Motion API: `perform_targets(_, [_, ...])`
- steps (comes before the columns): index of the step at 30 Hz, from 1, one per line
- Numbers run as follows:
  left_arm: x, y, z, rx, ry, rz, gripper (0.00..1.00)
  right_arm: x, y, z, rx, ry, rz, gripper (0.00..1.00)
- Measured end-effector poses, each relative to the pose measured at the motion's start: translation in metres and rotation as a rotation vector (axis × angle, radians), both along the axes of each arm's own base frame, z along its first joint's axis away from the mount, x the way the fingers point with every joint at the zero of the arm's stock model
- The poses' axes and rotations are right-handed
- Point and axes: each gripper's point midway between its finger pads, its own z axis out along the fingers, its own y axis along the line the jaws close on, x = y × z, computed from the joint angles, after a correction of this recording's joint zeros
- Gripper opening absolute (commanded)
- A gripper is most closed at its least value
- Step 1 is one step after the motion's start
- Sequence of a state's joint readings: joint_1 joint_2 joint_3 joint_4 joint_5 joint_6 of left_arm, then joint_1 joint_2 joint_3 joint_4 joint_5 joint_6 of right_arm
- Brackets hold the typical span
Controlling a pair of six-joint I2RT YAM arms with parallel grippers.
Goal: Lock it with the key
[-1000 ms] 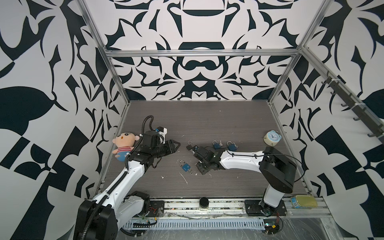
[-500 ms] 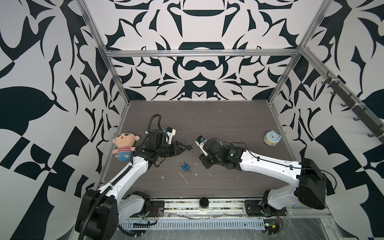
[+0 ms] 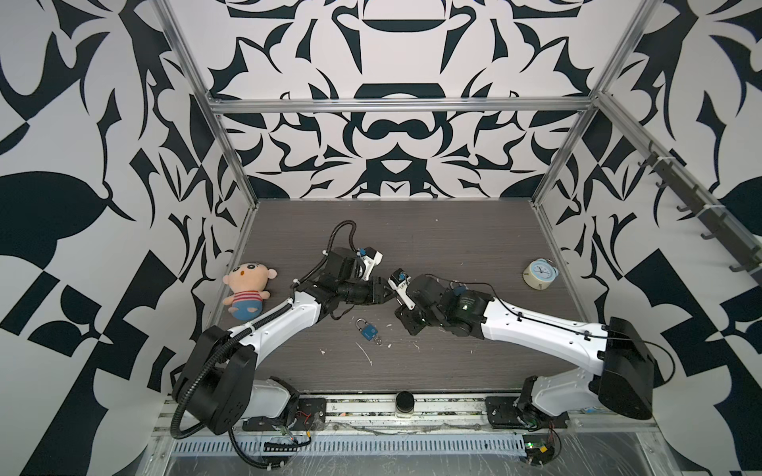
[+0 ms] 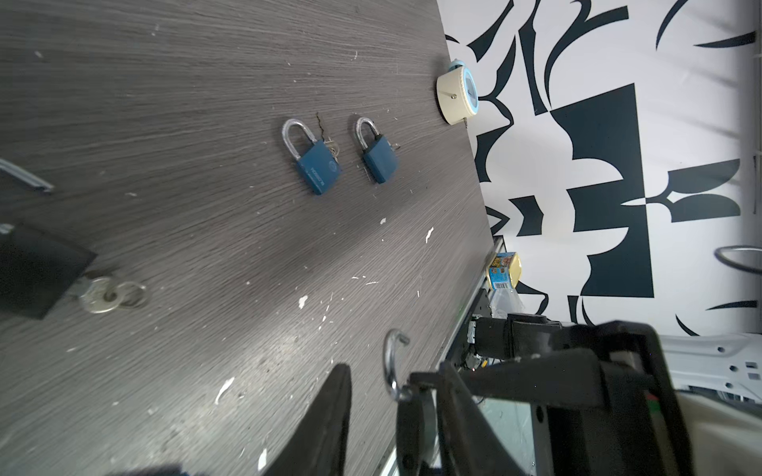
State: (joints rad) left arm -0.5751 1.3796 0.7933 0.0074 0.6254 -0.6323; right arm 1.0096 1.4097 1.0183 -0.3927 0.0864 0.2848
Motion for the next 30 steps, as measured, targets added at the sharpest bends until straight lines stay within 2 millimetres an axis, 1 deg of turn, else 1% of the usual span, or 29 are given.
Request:
perform_targets(4, [0.001, -0.008, -0.002, -0.005, 0.001, -0.019, 0.31, 0.000, 0.000, 0.001, 0.002, -0.001, 0.000, 0.00])
perform_targets(6, [0.001, -0.010, -0.002, -0.007, 0.005, -0.021, 0.30, 0.000, 0.000, 0.002, 0.004, -0.002, 0.000, 0.00])
perform_targets(13, [0.000, -0.014, -0.003, -0.020, 0.016, -0.037, 0.23, 0.000, 0.000, 0.005, 0.011, -0.008, 0.000, 0.00])
perform_targets(16, [-0.001, -0.015, -0.003, -0.022, 0.020, -0.042, 0.15, 0.000, 0.000, 0.005, 0.013, -0.008, 0.000, 0.00])
perform_targets(18, [-0.002, -0.016, -0.004, -0.023, 0.024, -0.044, 0.13, 0.000, -0.001, 0.005, 0.012, -0.009, -0.001, 0.00])
perform_targets(21, [-0.002, -0.018, -0.003, -0.033, 0.031, -0.051, 0.02, 0.000, -0.002, 0.004, 0.006, -0.007, -0.002, 0.00])
perform_targets(22, [-0.003, -0.018, -0.002, -0.036, 0.026, -0.055, 0.00, 0.000, -0.002, 0.004, 0.003, -0.006, -0.003, 0.00])
perform_targets(30, [-0.002, -0.019, -0.001, -0.040, 0.031, -0.052, 0.00, 0.001, -0.003, 0.004, 0.002, -0.012, -0.007, 0.00])
